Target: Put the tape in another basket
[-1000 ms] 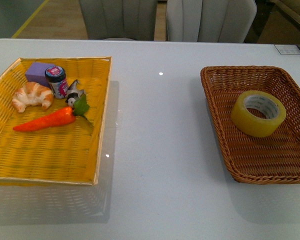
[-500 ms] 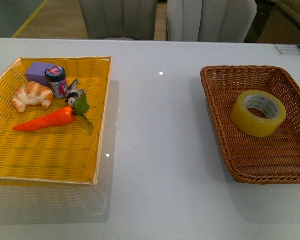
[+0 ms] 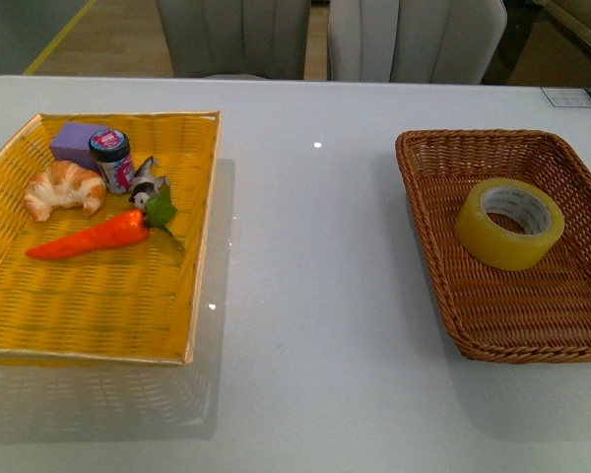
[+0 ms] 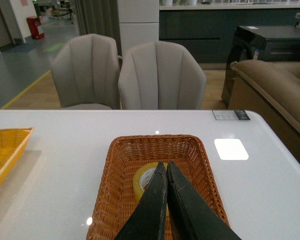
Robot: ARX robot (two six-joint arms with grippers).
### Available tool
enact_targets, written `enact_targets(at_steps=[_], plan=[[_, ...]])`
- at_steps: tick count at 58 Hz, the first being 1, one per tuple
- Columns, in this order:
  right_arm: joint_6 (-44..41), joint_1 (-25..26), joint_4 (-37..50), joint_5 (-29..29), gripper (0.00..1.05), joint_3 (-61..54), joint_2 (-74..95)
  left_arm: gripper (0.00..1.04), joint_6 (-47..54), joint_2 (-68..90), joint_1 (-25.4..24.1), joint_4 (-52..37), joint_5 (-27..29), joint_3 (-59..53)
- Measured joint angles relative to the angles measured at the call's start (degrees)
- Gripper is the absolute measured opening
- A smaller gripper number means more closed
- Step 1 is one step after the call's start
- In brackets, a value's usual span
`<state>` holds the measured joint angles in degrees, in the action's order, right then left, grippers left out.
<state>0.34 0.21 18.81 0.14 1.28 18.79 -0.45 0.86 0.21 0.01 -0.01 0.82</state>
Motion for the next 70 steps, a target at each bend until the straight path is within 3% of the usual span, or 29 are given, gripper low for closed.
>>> enact_targets(at_steps=[28, 34, 52, 55, 58, 65, 70], plan=[[0.0, 0.0, -8.7, 0.0, 0.02, 0.0, -8.7, 0.02, 0.0, 0.0, 0.0, 0.0, 0.0, 0.0], [0.0, 0.0, -18.0, -0.2, 0.02, 0.0, -16.6, 0.02, 0.0, 0.0, 0.0, 0.0, 0.0, 0.0], [0.0, -0.1, -18.7, -0.2, 0.02, 0.0, -18.4, 0.02, 0.0, 0.0, 0.0, 0.0, 0.0, 0.0], [-0.1, -0.1, -18.7, -0.2, 0.09, 0.0, -18.4, 0.02, 0.0, 0.0, 0.0, 0.0, 0.0, 0.0], [-0.1, -0.1, -18.7, -0.2, 0.20, 0.0, -18.4, 0.10, 0.0, 0.0, 0.0, 0.0, 0.0, 0.0], [-0.1, -0.1, -18.7, -0.2, 0.51, 0.0, -18.4, 0.44, 0.0, 0.0, 0.0, 0.0, 0.0, 0.0], [-0.1, -0.1, -18.7, -0.2, 0.71, 0.0, -18.4, 0.62, 0.0, 0.0, 0.0, 0.0, 0.0, 0.0]])
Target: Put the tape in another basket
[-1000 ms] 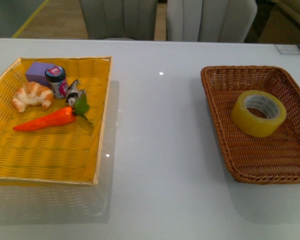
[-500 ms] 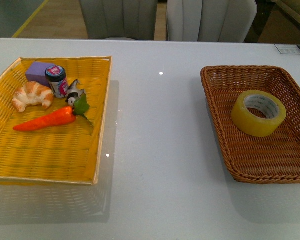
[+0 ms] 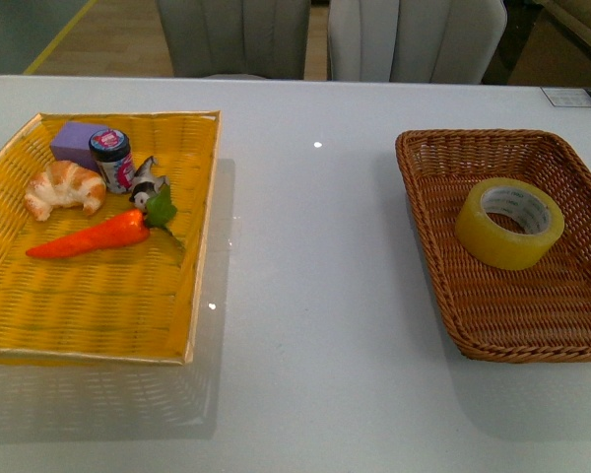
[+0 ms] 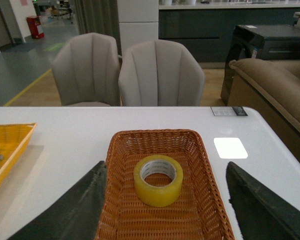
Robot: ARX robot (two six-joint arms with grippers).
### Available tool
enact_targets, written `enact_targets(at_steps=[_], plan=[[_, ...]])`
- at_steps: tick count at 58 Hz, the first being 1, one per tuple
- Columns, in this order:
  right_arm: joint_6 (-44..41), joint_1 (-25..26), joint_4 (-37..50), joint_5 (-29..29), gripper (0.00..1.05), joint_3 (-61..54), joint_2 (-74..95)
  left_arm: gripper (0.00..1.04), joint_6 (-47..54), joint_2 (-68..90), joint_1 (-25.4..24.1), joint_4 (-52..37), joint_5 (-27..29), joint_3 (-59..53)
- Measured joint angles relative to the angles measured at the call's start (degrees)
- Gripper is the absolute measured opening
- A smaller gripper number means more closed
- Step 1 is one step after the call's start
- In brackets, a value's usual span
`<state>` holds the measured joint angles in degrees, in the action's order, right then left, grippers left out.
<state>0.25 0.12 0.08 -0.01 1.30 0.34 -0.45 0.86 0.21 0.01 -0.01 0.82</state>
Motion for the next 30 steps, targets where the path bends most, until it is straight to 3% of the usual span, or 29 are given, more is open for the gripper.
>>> enact_targets(at_steps=[6, 8, 30], plan=[[0.0, 0.0, 0.0, 0.0, 0.97, 0.0, 0.0, 0.90, 0.0, 0.0, 0.0, 0.0, 0.0, 0.0], [0.0, 0.0, 0.0, 0.0, 0.96, 0.0, 0.0, 0.97, 0.0, 0.0, 0.0, 0.0, 0.0, 0.0], [0.0, 0.0, 0.0, 0.0, 0.96, 0.0, 0.0, 0.96, 0.1, 0.0, 0.0, 0.0, 0.0, 0.0]])
